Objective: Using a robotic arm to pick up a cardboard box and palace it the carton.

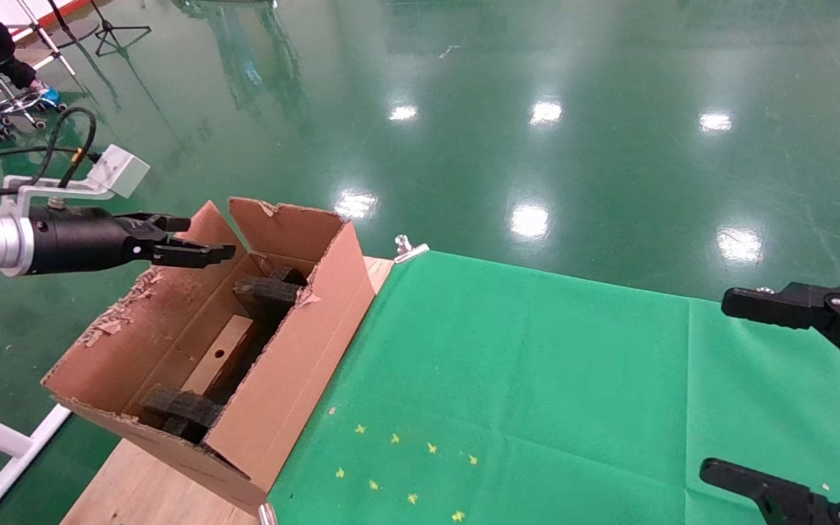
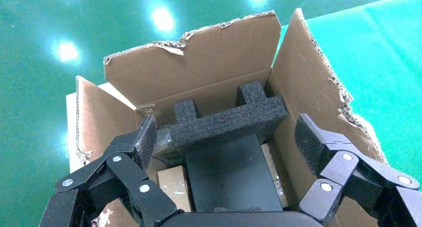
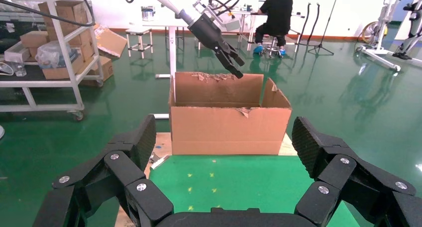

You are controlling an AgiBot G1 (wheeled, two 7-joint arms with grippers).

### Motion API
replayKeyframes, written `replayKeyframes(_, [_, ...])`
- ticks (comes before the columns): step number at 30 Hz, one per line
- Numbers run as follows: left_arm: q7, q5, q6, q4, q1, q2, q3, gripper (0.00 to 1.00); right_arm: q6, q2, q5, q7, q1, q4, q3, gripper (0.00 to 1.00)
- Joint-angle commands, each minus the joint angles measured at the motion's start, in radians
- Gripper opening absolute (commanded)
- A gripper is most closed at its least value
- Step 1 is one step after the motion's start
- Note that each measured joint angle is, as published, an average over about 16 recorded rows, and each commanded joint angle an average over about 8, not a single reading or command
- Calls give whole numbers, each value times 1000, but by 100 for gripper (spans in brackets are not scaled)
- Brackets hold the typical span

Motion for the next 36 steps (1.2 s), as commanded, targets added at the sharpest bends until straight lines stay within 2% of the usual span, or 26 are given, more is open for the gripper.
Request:
replayKeyframes(1, [0,1,1,-1,-1,0,1,100,0,0,0,0,0,0,0,100])
replayKeyframes(9, [3,-57,14,-63,38,1,-10,100,0,0,0,0,0,0,0,100])
replayKeyframes(36, [22,-484,123,-527,328,7,-84,100,0,0,1,0,0,0,-1,100])
